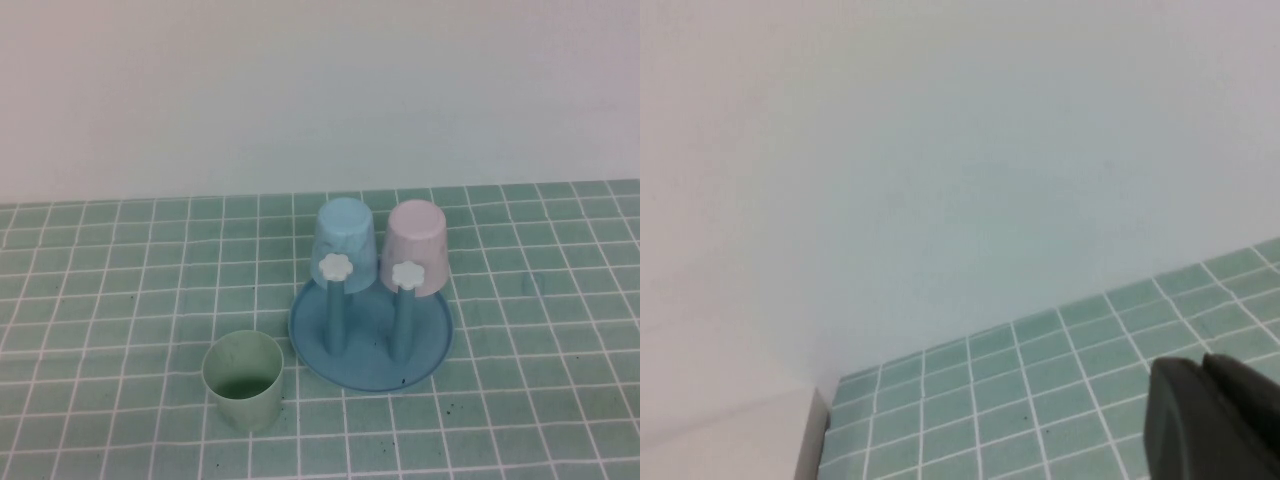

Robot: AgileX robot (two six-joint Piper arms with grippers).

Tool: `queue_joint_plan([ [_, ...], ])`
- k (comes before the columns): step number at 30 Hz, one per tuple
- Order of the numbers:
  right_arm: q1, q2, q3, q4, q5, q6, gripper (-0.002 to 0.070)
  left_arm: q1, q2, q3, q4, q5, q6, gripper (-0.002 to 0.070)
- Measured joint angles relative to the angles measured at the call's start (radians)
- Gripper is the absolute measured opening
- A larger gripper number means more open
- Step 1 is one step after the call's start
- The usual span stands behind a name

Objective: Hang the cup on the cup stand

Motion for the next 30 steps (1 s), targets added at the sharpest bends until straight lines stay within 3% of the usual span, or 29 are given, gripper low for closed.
queue_joint_plan([
  [6, 0.0, 0.0, 0.0, 0.0, -0.015, 0.018, -0.0001, 0.0, 0.0, 0.001, -0.002, -0.115, -0.017, 0.0001],
  [14, 0.0, 0.0, 0.0, 0.035, -0.056, 0.022, -0.0001, 0.0, 0.0, 0.001, -0.142, -0.089, -0.145, -0.0001],
  [22, 0.0, 0.0, -0.005, 0.177, -0.084, -0.044, -0.0001, 0.0, 0.0, -0.02, -0.181, -0.08, -0.216, 0.0001],
  [26, 0.0, 0.0, -0.113, 0.168, 0.147, -0.072, -0.0001, 0.0, 0.0, -0.154, -0.183, 0.049, -0.251, 0.0001],
  [30, 0.0, 0.041, -0.228, 0.148, 0.398, -0.122, -0.0001, 0.0, 0.049, -0.291, -0.183, 0.324, -0.255, 0.0001],
])
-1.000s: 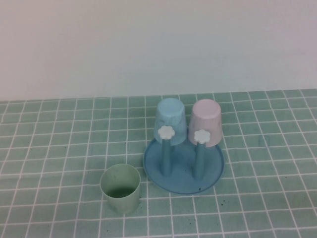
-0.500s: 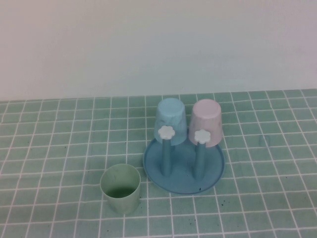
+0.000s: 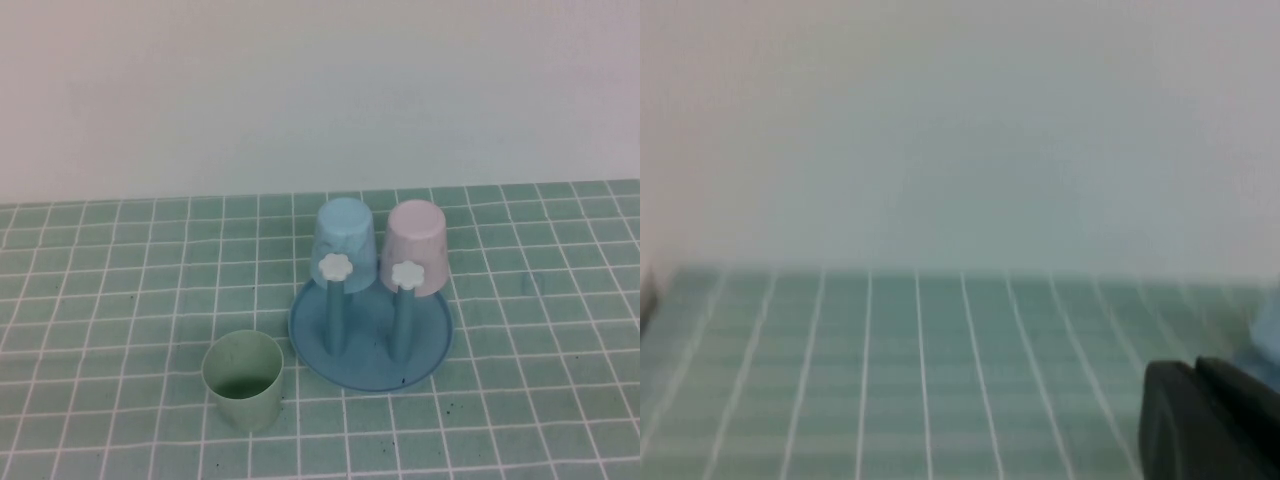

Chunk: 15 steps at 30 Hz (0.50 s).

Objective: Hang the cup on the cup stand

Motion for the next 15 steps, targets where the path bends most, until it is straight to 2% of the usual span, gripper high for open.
queue_joint_plan([
  [3, 0.0, 0.069, -0.046, -0.006, 0.126, -0.037, -0.0001, 0.0, 0.07, -0.043, -0.028, 0.142, 0.025, 0.0001],
  [8, 0.0, 0.195, -0.056, 0.001, 0.2, -0.055, -0.0001, 0.0, 0.157, -0.043, -0.078, -0.01, 0.025, 0.0001],
  [11, 0.0, 0.243, -0.056, 0.026, 0.151, -0.058, -0.0001, 0.0, 0.238, -0.086, -0.135, 0.009, 0.021, 0.0004],
  [13, 0.0, 0.258, -0.058, 0.051, 0.114, -0.06, -0.0001, 0.0, 0.316, -0.131, -0.176, 0.08, 0.039, 0.0025],
  [15, 0.0, 0.27, -0.058, 0.066, 0.097, -0.06, -0.0001, 0.0, 0.415, -0.192, -0.201, 0.151, 0.14, 0.0091],
])
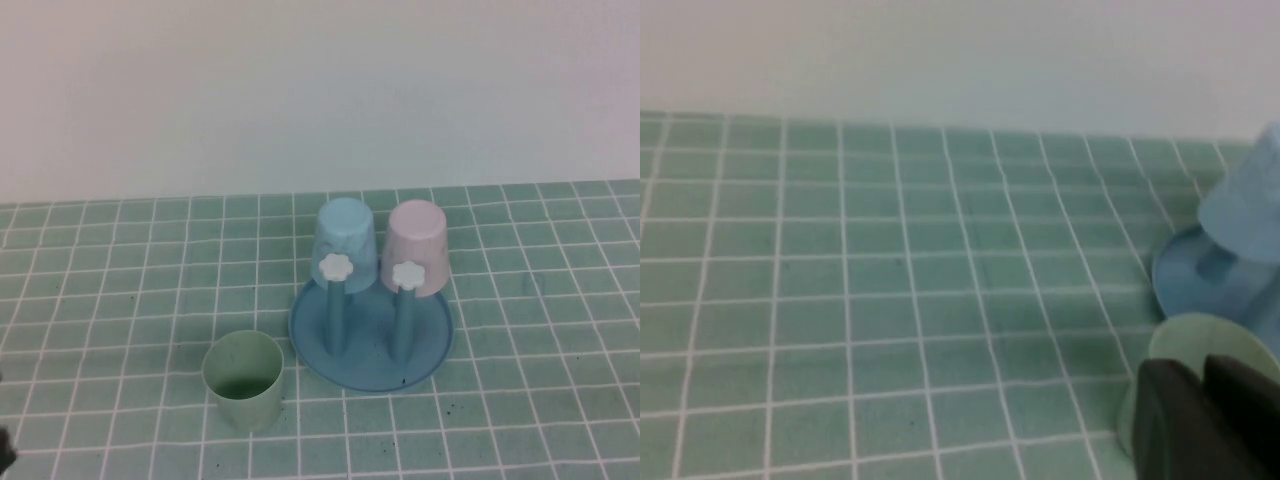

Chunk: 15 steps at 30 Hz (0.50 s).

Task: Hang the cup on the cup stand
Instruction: Pick up the cup from the table

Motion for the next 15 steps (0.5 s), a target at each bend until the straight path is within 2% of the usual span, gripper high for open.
queue_joint_plan([
  [5, 0.0, 0.01, -0.001, 0.014, -0.001, 0.0, -0.0001, 0.0, 0.268, -0.179, -0.09, 0.14, 0.187, 0.0326],
  [7, 0.0, 0.01, -0.001, 0.03, -0.001, 0.0, -0.0001, 0.0, 0.372, -0.246, -0.156, 0.204, 0.234, 0.0389],
  [9, 0.0, 0.01, -0.001, 0.043, -0.001, 0.0, -0.0001, 0.0, 0.485, -0.302, -0.218, 0.261, 0.286, 0.0419],
  [15, 0.0, 0.01, -0.002, 0.049, -0.001, 0.0, -0.0001, 0.0, 0.747, -0.406, -0.279, 0.314, 0.397, 0.0421],
])
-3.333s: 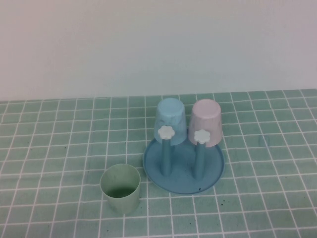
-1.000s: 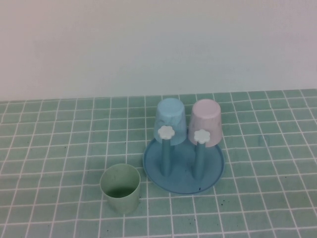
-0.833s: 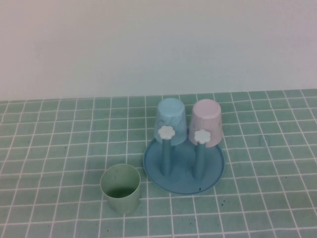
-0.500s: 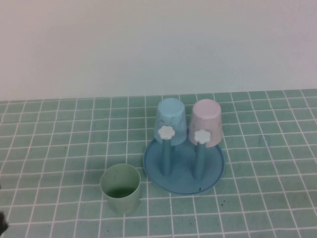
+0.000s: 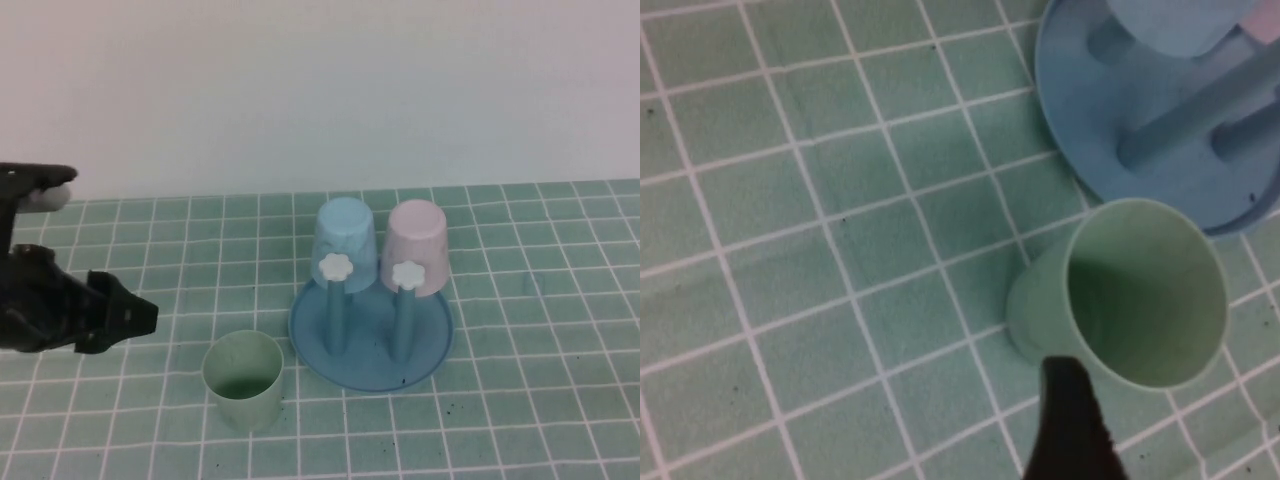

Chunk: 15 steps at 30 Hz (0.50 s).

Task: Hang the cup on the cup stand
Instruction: Pick up the cup from the table

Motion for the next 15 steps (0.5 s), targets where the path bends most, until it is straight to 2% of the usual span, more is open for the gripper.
queue_joint_plan([
  [4, 0.0, 0.0, -0.002, 0.0, 0.002, 0.0, -0.0001, -0.024, 0.102, -0.033, 0.0, 0.0, 0.021, 0.0421],
  [7, 0.0, 0.0, -0.002, 0.0, 0.002, 0.0, -0.0001, -0.088, 0.16, -0.039, 0.002, -0.016, 0.022, 0.0421],
  [11, 0.0, 0.0, -0.002, 0.0, 0.002, 0.0, -0.0001, -0.183, 0.213, -0.039, 0.044, -0.123, 0.009, 0.0421],
  [15, 0.0, 0.0, -0.002, 0.0, 0.002, 0.0, -0.0001, -0.233, 0.276, -0.061, 0.096, -0.175, -0.028, 0.0421],
])
